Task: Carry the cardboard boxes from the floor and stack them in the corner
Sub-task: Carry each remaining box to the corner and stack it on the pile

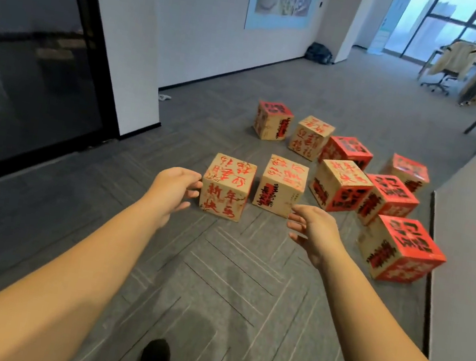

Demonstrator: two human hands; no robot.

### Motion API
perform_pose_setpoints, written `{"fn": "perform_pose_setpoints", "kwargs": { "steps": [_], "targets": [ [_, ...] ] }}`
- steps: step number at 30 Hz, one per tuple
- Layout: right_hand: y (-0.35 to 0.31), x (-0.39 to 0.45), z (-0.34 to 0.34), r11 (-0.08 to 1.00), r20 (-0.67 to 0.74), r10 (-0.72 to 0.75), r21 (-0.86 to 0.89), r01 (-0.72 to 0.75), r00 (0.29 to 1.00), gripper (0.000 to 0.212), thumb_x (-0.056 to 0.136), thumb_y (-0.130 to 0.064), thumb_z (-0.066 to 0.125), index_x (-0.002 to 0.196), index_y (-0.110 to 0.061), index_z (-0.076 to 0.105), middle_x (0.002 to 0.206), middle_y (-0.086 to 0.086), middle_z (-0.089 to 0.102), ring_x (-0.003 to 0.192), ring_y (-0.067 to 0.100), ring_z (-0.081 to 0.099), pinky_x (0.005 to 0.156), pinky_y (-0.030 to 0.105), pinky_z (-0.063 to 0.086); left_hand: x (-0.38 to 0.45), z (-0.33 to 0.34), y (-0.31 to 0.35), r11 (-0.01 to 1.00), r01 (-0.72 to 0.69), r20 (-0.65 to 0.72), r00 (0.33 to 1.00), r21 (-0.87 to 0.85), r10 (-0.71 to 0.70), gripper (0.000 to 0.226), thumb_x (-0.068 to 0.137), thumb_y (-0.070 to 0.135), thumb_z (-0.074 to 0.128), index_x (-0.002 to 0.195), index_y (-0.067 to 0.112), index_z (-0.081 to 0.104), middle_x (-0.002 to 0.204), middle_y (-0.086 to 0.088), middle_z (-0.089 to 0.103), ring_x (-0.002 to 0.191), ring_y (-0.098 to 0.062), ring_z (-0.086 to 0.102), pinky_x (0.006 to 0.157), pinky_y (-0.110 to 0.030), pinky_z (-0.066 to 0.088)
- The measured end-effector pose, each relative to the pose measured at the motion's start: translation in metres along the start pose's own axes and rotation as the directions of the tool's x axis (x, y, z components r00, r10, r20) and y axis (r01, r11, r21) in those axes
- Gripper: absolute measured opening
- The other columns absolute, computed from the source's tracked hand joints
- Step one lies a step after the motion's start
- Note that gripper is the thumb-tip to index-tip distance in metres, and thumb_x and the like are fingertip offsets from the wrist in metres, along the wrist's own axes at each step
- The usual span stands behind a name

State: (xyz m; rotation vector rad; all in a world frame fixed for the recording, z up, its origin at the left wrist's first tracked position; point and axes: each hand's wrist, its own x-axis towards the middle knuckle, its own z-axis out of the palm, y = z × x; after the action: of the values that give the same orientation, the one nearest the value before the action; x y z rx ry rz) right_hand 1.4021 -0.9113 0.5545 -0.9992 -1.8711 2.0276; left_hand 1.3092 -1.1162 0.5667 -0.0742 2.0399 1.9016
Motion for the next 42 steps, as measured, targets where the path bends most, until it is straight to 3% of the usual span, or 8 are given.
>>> {"fn": "perform_pose_setpoints", "kwargs": {
  "steps": [6, 10, 17, 24, 29, 33, 38, 42],
  "targets": [
    [-0.046, 0.115, 0.069, 1.000, -0.025, 0.002, 0.027, -0.001, 1.000, 0.016, 0.091, -0.010, 0.049, 0.076, -0.015, 0.052, 0.068, 0.001, 0.052, 0.062, 0.012, 0.046, 0.062, 0.026, 0.037, 0.142, -0.011, 0.047, 0.998, 0.031, 0.003, 1.000, 0.048, -0.031, 0.016, 0.095, 0.019, 0.048, 0.082, 0.020, 0.056, 0.081, 0.005, 0.058, 0.076, -0.008, 0.054, 0.073, -0.027, 0.043],
    [-0.071, 0.175, 0.098, 1.000, -0.047, 0.015, 0.020, -0.014, 0.999, 0.015, 0.091, -0.009, 0.049, 0.077, -0.013, 0.053, 0.075, 0.004, 0.057, 0.070, 0.015, 0.053, 0.071, 0.032, 0.041, 0.220, -0.012, 0.074, 0.996, 0.035, 0.027, 0.999, 0.078, -0.038, 0.011, 0.095, 0.020, 0.047, 0.100, 0.014, 0.056, 0.084, 0.004, 0.058, 0.091, -0.014, 0.054, 0.083, -0.031, 0.042],
    [-0.084, 0.286, 0.130, 0.998, -0.108, 0.055, -0.002, -0.056, 0.993, 0.016, 0.092, -0.011, 0.048, 0.077, -0.015, 0.053, 0.075, 0.004, 0.057, 0.069, 0.016, 0.053, 0.075, 0.034, 0.041, 0.336, 0.001, 0.084, 0.990, 0.083, 0.051, 0.995, 0.114, -0.089, 0.010, 0.095, 0.017, 0.048, 0.099, 0.012, 0.056, 0.103, -0.005, 0.059, 0.095, -0.017, 0.054, 0.086, -0.033, 0.042],
    [-0.087, 0.430, 0.157, 0.992, -0.071, 0.117, 0.063, -0.113, 0.991, 0.020, 0.092, -0.006, 0.046, 0.074, -0.013, 0.048, 0.067, 0.004, 0.047, 0.058, 0.013, 0.043, 0.057, 0.024, 0.037, 0.480, 0.036, 0.077, 0.981, 0.127, 0.029, 0.991, 0.145, -0.132, 0.014, 0.096, 0.017, 0.047, 0.105, 0.011, 0.056, 0.107, -0.005, 0.059, 0.099, -0.017, 0.054, 0.092, -0.035, 0.043],
    [-0.087, 0.554, 0.168, 0.981, -0.081, 0.189, 0.052, -0.185, 0.979, 0.020, 0.093, -0.007, 0.046, 0.074, -0.013, 0.049, 0.068, 0.004, 0.049, 0.060, 0.013, 0.046, 0.056, 0.023, 0.039, 0.596, 0.074, 0.070, 0.963, 0.190, -0.009, 0.981, 0.189, -0.192, 0.026, 0.096, 0.015, 0.045, 0.117, 0.004, 0.056, 0.112, -0.008, 0.058, 0.105, -0.020, 0.054, 0.094, -0.034, 0.041],
    [-0.067, 0.625, 0.177, 0.968, -0.113, 0.251, 0.049, -0.247, 0.962, 0.021, 0.093, -0.006, 0.045, 0.074, -0.013, 0.049, 0.070, 0.006, 0.050, 0.061, 0.013, 0.045, 0.058, 0.024, 0.035, 0.670, 0.096, 0.049, 0.933, 0.267, -0.039, 0.963, 0.242, -0.266, 0.025, 0.096, 0.012, 0.044, 0.115, 0.003, 0.057, 0.114, -0.010, 0.057, 0.103, -0.021, 0.054, 0.089, -0.033, 0.040],
    [0.002, 0.699, 0.185, 0.956, -0.166, 0.289, 0.002, -0.293, 0.943, 0.021, 0.093, -0.008, 0.047, 0.073, -0.013, 0.051, 0.070, 0.003, 0.050, 0.064, 0.013, 0.046, 0.062, 0.025, 0.038, 0.750, 0.110, -0.020, 0.885, 0.333, -0.053, 0.941, 0.326, -0.334, 0.022, 0.095, 0.012, 0.045, 0.075, 0.019, 0.052, 0.094, -0.003, 0.057, 0.092, -0.017, 0.052, 0.080, -0.030, 0.041],
    [0.098, 0.753, 0.190, 0.940, -0.212, 0.327, -0.026, -0.340, 0.921, 0.021, 0.093, -0.009, 0.047, 0.072, -0.014, 0.051, 0.073, 0.002, 0.050, 0.067, 0.014, 0.047, 0.063, 0.027, 0.039, 0.800, 0.122, -0.109, 0.855, 0.380, -0.059, 0.921, 0.354, -0.385, 0.016, 0.094, 0.012, 0.046, 0.081, 0.017, 0.053, 0.079, 0.005, 0.052, 0.087, -0.015, 0.051, 0.077, -0.028, 0.040]
  ]
}}
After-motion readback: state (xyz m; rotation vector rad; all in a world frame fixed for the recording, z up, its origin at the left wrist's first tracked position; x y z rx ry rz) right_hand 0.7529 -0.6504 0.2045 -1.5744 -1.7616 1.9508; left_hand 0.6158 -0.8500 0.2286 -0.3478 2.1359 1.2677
